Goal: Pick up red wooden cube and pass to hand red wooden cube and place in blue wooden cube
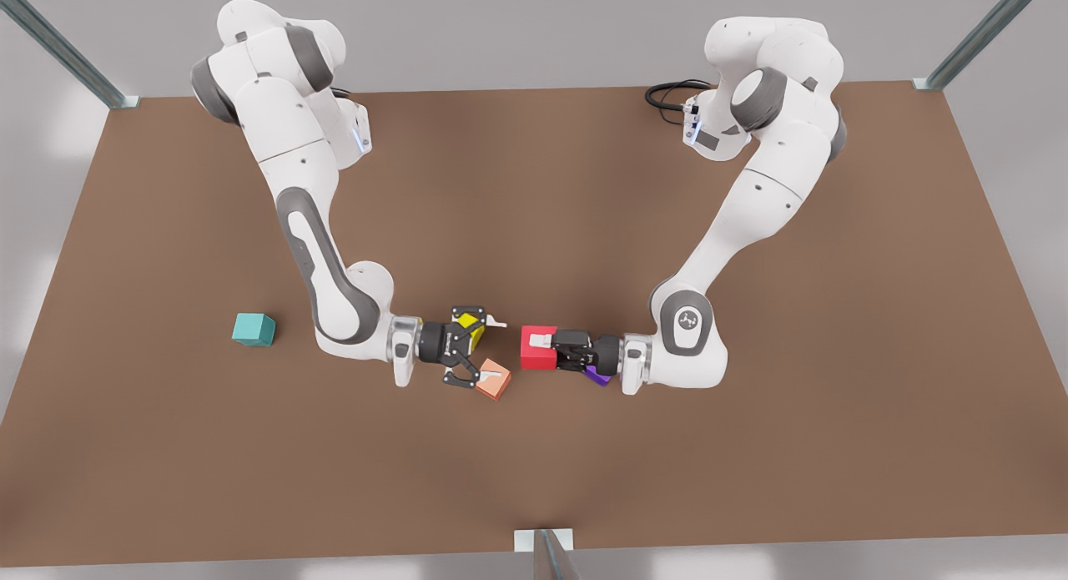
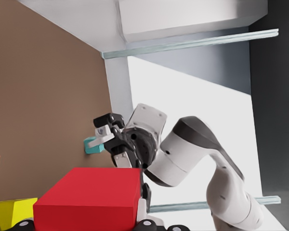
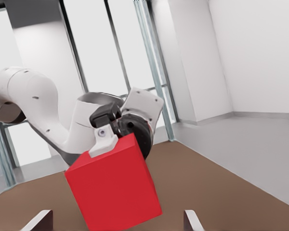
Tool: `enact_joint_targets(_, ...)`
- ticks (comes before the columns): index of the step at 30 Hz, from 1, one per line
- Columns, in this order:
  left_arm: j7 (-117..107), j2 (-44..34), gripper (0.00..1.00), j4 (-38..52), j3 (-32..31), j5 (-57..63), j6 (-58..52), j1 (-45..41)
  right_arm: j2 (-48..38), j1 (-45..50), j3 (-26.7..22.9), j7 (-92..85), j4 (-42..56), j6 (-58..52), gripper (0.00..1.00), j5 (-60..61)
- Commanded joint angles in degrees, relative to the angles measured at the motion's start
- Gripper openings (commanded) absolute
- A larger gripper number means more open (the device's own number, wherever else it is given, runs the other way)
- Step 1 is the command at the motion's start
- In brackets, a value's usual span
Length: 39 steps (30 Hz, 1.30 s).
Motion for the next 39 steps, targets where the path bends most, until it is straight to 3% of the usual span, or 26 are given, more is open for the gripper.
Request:
enact_joint_targets(1,1.28,0.0,0.53,0.02,-0.04,-0.85,-0.49,-0.01,0.0,-0.06,0.17,-9.93,0.14,0.19,1.0,0.39)
enact_joint_targets(39,1.28,1.14,0.53,1.25,-0.39,-2.08,2.76,-2.73,3.69,0.2,5.53,-9.85,4.98,2.39,1.0,1.27)
